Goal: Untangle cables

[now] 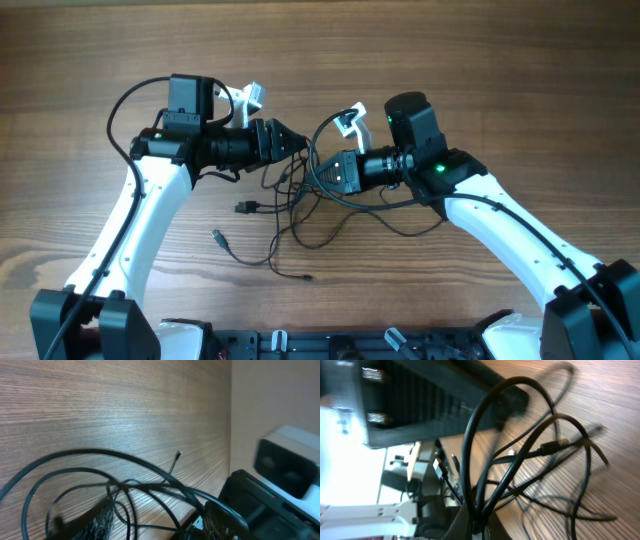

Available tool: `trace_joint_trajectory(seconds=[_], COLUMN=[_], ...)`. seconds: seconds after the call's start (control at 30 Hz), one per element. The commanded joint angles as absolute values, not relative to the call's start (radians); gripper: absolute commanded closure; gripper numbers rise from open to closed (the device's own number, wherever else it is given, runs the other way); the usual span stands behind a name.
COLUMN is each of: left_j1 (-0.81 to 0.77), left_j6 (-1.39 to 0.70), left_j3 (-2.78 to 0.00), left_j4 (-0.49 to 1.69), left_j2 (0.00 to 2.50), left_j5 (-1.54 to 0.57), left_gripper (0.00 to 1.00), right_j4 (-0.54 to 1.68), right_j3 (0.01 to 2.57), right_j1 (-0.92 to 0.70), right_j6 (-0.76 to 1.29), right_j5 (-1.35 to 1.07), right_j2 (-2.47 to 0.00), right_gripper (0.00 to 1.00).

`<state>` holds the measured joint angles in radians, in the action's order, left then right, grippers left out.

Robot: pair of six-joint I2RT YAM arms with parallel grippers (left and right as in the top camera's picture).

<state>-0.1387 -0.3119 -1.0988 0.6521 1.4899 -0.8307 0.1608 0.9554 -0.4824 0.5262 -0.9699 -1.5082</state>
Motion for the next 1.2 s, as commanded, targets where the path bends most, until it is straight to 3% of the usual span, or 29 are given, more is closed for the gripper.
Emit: trace_joint_trajectory(seconds=[0.0,0.33,0.37,0.4,0.43,0.5,0.57,0.63,0.73,0.83,0.93,1.0,1.07,1.17], left_j1=[-0.17,-0.266,-0.266,-0.265,-0.266,-0.266,-0.266,-0.265,-0.261,-0.229,-0.161,-0.108,-0.062,-0.049], left_j6=[-0.291,-0.291,-0.291,-0.291,-0.291,-0.291,-0.291,-0.291,-0.291,-0.292,-0.301,-0.333,-0.314,-0.288], left_j3=[-1.113,-1.113,-1.113,-1.113,-1.113,-1.113,-1.113,-1.113,-1.113,-1.113,-1.113,-1.113,-1.113,-1.113], left_j4=[0.658,0.659,0.659,0.661,0.663,0.678,0.718,0.762,0.816,0.831,0.824,0.824,0.818,0.797], left_j2=[1.475,1.475,1.475,1.475,1.475,1.475,1.475,1.475,1.475,1.475,1.475,1.475,1.475,1.475], left_j5=[-0.859,-0.75,-0.745,-0.73,-0.713,-0.683,-0.604,-0.522,-0.387,-0.319,-0.321,-0.337,-0.557,-0.707], left_gripper=[0.41,0.44,0.58,0.79,0.92,0.96,0.96,0.96,0.96,0.96,0.96,0.96,0.96,0.96], right_j4=[0.131,-0.014,-0.011,-0.004,0.012,0.076,0.213,0.395,0.686,0.803,0.765,0.673,0.545,0.403], right_j3=[0.955,0.955,0.955,0.955,0.955,0.955,0.955,0.955,0.955,0.955,0.955,0.955,0.955,0.955], right_j1=[-0.481,-0.481,-0.481,-0.481,-0.481,-0.481,-0.481,-0.481,-0.48,-0.473,-0.471,-0.471,-0.475,-0.499], right_j6=[0.497,0.501,0.501,0.506,0.519,0.524,0.528,0.595,0.744,0.747,0.69,0.567,0.427,0.342], right_j5=[-1.087,-1.285,-1.261,-1.228,-1.187,-1.064,-0.814,-0.465,0.012,0.131,0.066,-0.132,-0.451,-0.791], right_j2=[-1.515,-1.515,-1.515,-1.515,-1.515,-1.515,-1.515,-1.515,-1.515,-1.515,-1.515,-1.515,-1.515,-1.515], right_gripper=[0.96,0.95,0.95,0.95,0.95,0.81,0.82,0.96,0.95,0.82,0.75,0.73,0.62,0.62])
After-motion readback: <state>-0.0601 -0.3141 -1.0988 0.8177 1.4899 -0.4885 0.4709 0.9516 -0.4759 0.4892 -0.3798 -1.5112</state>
